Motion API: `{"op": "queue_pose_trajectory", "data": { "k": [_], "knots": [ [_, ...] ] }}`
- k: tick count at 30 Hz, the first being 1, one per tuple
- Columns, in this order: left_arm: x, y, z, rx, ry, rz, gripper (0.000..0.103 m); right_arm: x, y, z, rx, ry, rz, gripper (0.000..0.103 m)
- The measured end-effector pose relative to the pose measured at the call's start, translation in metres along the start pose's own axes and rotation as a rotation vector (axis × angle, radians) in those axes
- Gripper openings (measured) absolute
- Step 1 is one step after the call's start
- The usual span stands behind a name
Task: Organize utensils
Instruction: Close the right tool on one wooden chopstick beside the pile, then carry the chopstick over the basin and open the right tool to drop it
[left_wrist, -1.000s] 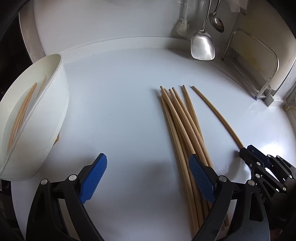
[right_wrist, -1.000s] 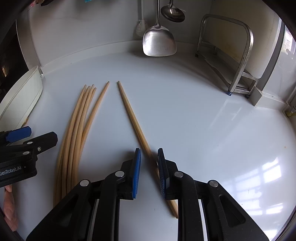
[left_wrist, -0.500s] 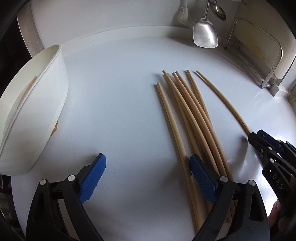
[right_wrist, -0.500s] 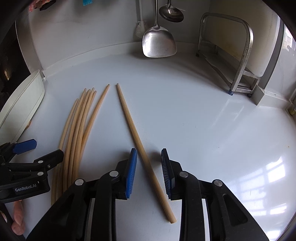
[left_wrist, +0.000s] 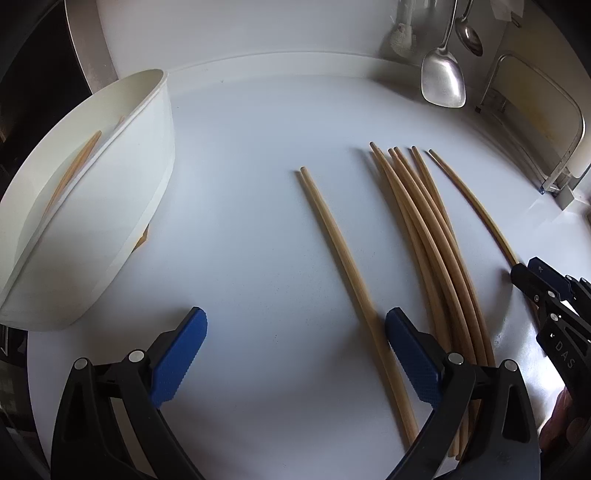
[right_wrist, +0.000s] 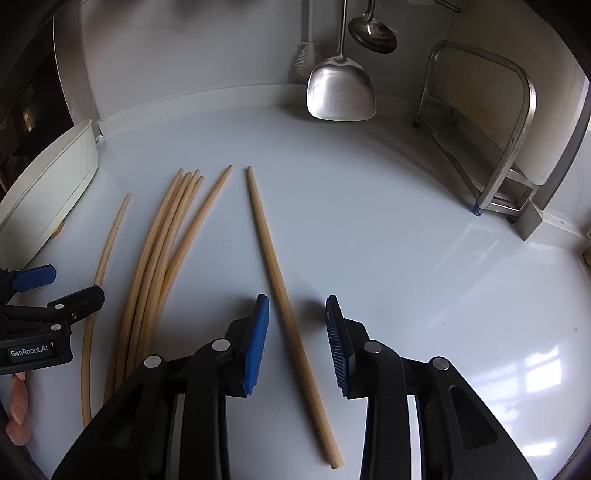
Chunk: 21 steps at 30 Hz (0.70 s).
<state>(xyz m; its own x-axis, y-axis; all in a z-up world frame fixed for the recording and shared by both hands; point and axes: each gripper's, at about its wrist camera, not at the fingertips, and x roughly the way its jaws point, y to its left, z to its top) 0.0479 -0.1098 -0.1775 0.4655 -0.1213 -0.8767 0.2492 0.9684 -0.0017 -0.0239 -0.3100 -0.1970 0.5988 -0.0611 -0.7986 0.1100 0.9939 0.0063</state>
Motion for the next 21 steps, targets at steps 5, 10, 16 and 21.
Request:
{"op": "queue_pose_trajectory", "data": {
  "k": [5, 10, 16, 21],
  "knots": [
    [-0.005, -0.003, -0.001, 0.016, -0.014, -0.011, 0.078, 0.001, 0.005, 0.001, -0.018, 0.003, 0.017, 0.03],
    [-0.012, -0.011, -0.004, 0.05, -0.025, -0.032, 0.047, -0.002, 0.012, -0.001, -0.039, 0.004, 0.019, 0.014],
    [-0.015, -0.023, -0.007, 0.1, -0.026, -0.055, 0.008, -0.004, 0.016, -0.003, -0.036, 0.008, 0.018, 0.006],
    [-0.017, -0.021, -0.008, 0.108, -0.008, -0.073, 0.007, -0.006, 0.014, -0.003, 0.004, 0.02, 0.044, 0.006]
  ]
}}
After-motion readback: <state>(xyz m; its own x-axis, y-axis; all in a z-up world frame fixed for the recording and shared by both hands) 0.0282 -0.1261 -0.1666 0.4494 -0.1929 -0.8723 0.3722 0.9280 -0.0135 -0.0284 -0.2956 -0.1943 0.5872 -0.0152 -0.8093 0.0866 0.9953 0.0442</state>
